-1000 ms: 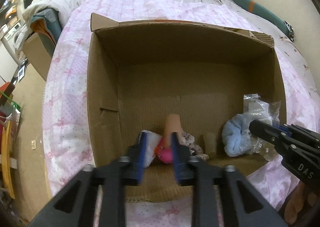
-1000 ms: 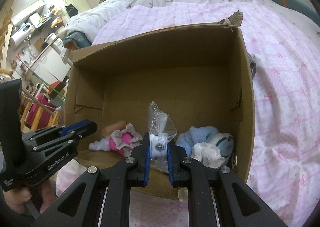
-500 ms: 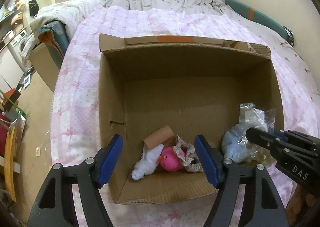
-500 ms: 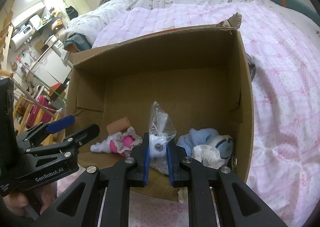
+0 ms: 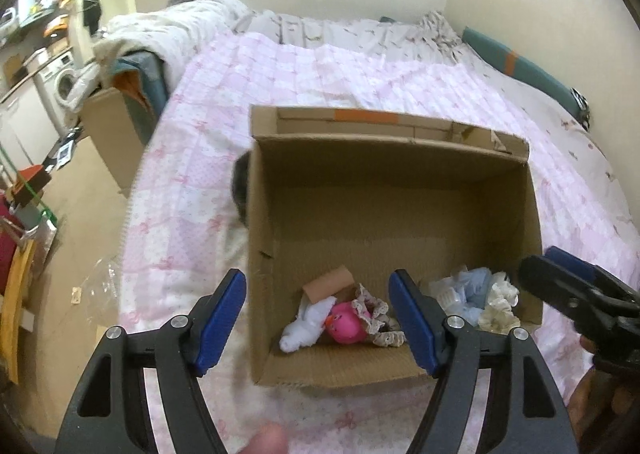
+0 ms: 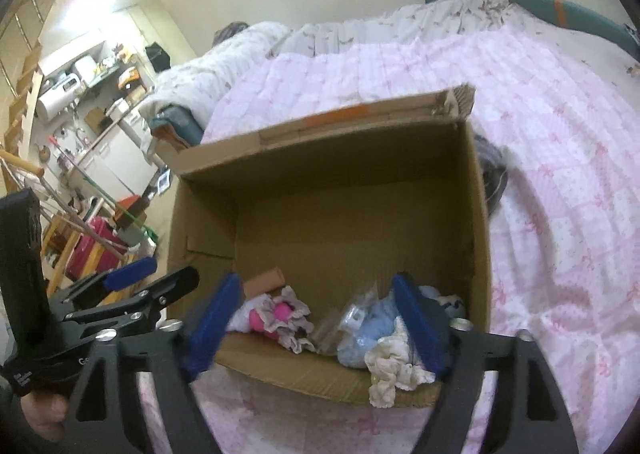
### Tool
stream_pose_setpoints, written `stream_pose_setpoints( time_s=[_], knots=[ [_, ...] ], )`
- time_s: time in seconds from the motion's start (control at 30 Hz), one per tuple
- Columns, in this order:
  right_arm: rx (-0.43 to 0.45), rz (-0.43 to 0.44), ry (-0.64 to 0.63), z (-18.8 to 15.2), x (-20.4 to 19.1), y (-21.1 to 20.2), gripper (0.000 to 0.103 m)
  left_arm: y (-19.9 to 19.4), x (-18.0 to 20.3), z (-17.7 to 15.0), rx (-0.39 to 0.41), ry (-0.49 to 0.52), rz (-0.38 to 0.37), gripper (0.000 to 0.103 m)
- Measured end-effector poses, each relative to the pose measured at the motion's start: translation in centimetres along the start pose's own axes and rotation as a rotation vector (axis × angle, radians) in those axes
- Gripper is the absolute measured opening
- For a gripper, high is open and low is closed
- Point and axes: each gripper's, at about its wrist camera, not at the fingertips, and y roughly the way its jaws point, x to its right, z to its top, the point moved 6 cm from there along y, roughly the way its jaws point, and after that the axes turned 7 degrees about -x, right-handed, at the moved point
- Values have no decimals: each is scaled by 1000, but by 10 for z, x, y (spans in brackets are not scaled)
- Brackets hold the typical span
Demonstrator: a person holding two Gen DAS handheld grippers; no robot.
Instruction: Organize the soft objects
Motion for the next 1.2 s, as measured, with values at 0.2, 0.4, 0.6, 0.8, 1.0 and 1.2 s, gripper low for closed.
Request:
stream_pose_setpoints(
  time_s=[0.2,0.4,0.6,0.8,1.0,1.2],
  knots=[
    [59,-24,-12,3,-7,-34,103,-35,-7,1,61,-3,5,71],
    [96,-57,-43,-7,-22,-68,103,-63,-13,-15,96,-16,5,76],
    [100,-86,-71,-31,-27,-87,103,-83,-15,-42,112,-12,26,86],
    [81,-104,-43,-54,-15,-81,103,-80,-20,-62,139,-35,43,100],
    [100,-138,-31,-55,-8,-78,103,-71,-19,-65,123,-28,48,102],
    [97,-150,-41,-57,-9,-75,103,-63,-20,-65,88,-45,15,102]
  ],
)
